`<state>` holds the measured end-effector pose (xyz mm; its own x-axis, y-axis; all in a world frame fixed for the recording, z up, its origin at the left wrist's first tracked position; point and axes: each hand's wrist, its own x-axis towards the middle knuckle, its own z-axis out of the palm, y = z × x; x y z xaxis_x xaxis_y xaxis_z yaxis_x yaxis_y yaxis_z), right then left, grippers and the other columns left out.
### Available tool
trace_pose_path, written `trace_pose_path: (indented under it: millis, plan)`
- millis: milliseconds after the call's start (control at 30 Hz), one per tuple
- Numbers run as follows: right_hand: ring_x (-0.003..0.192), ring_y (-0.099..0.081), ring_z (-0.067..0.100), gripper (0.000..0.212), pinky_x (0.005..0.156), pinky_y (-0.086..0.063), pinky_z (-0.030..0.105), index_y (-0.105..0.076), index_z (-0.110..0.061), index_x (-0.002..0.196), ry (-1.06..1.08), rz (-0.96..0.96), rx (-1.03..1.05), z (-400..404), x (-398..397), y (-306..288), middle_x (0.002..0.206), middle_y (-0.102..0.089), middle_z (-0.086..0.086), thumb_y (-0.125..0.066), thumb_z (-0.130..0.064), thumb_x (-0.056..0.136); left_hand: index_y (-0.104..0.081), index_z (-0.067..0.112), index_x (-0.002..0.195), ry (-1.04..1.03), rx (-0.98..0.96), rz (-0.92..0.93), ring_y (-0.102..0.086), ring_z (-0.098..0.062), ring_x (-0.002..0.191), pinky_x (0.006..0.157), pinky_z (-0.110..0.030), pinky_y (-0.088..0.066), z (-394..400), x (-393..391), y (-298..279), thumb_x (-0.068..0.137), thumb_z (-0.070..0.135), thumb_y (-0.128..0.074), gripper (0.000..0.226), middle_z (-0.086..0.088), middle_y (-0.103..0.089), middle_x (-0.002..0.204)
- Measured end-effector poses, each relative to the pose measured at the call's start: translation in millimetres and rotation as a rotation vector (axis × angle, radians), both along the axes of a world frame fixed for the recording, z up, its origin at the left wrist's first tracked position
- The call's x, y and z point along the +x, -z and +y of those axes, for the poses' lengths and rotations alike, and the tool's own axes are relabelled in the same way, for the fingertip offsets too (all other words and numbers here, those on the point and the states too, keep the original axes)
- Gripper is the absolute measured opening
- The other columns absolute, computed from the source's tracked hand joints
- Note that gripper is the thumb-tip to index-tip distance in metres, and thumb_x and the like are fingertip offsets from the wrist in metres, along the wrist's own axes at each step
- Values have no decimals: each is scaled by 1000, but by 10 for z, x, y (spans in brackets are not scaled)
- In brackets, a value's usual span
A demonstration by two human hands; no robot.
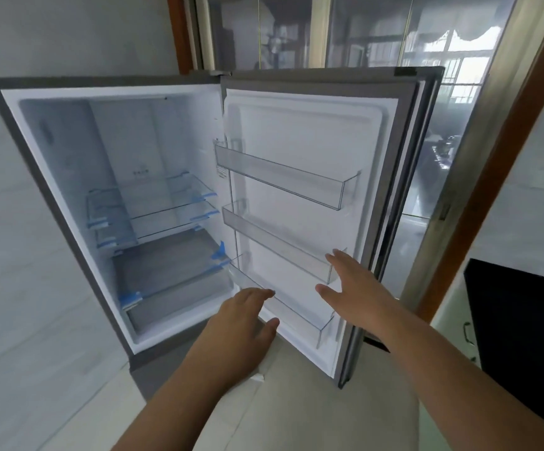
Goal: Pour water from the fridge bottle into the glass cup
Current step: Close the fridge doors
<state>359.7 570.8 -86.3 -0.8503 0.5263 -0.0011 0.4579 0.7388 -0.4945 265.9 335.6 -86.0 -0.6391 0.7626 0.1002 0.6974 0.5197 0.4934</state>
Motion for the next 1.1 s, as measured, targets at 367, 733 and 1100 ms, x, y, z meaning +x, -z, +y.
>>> trace_pose_path:
  millis: [367, 733, 1100]
  plan:
    - [151, -29, 28, 73, 118, -36, 41, -18, -22, 164, -26, -146, 103, 174, -423, 284, 169, -22, -5, -49, -49, 104, -37, 37, 157, -39, -2, -21, -38, -13, 148, 122, -36, -34, 336, -428, 27, 106, 42, -53, 53, 12, -37, 163]
    - [143, -42, 3, 59, 115, -45, 39, -32, -45, 157, -257, -5, -85, -308, -463, 339, 167, -21, -26, -53, -52, 102, -41, 43, 152, -12, 105, 42, -42, -2, 142, 108, -17, -31, 433, -598, -54, 107, 47, -48, 46, 20, -43, 157]
    - [109, -68, -2, 25, 96, -57, 28, -64, -31, 127, -403, 171, -215, -760, -535, 222, 123, -73, -13, -52, -38, 106, -49, 35, 141, -64, 128, -153, -59, -16, 127, 111, -43, -46, 313, -768, 129, 103, 67, -35, 52, 10, -62, 140]
